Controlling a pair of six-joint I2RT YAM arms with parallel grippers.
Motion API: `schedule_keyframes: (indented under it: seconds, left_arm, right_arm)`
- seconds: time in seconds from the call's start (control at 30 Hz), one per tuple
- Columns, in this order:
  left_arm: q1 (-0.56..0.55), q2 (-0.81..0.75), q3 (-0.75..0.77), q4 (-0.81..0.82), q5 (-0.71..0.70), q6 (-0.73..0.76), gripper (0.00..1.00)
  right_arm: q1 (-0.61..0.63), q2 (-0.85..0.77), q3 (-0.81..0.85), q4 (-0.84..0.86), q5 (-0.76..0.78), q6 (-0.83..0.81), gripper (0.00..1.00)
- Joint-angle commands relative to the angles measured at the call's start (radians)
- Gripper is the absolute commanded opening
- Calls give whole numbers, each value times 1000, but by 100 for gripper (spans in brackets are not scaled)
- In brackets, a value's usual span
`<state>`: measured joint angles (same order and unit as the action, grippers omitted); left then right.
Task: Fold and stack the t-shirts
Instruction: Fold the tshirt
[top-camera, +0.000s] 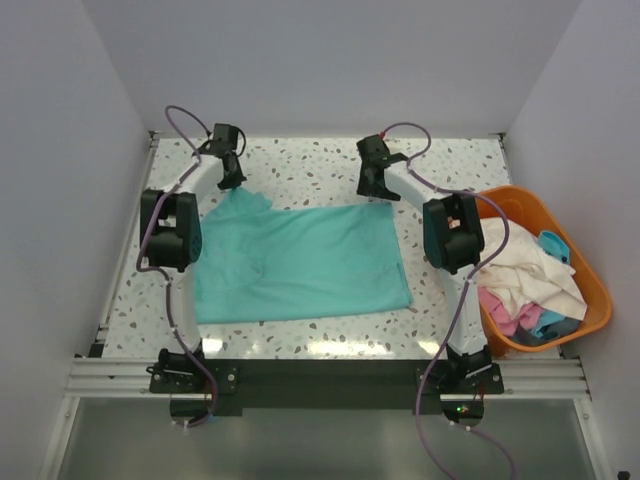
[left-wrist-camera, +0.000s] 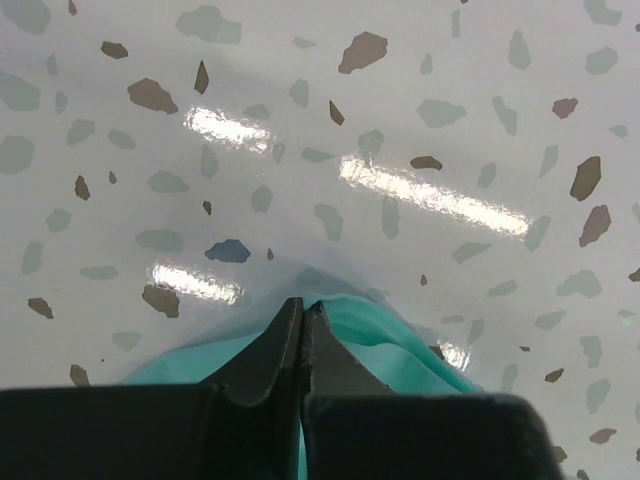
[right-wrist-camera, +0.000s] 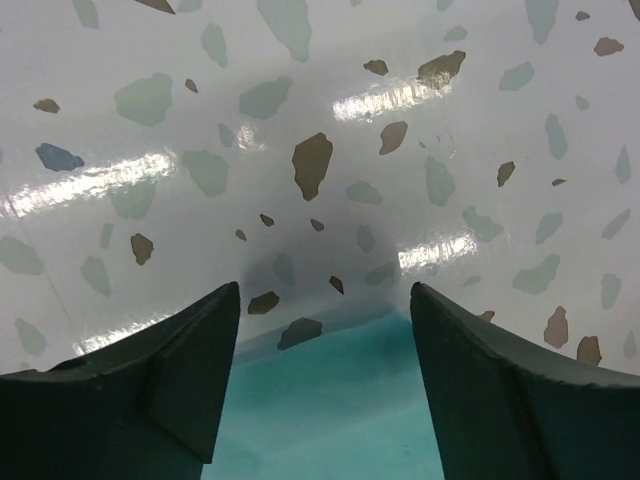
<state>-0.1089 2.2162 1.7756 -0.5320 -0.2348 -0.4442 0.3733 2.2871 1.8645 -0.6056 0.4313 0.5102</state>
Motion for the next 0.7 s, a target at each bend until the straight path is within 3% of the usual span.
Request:
schedule_keyframes:
  seconds: [0.0, 0.1, 0.13, 0.3, 0.43, 0.67]
  left_arm:
    - [0, -105, -50, 87, 12, 41, 0]
    - [0, -145, -97, 115, 23, 53, 0]
    - [0, -156, -107, 119, 23, 53, 0]
    - [2, -222, -172, 158, 48, 70, 0]
    - [2, -268, -226, 181, 71, 70, 0]
    - [0, -323, -284, 191, 88, 75, 0]
  right_arm:
    - [-7, 12, -17, 1, 15, -7, 69]
    - [-7, 9, -42, 13, 15, -9, 52]
    - [-7, 11, -44, 13, 14, -10, 41]
    - [-7, 9, -47, 17, 15, -21, 28]
    - [-7, -6, -54, 10, 15, -25, 9]
    - [-7, -11, -15, -25, 99, -79, 31]
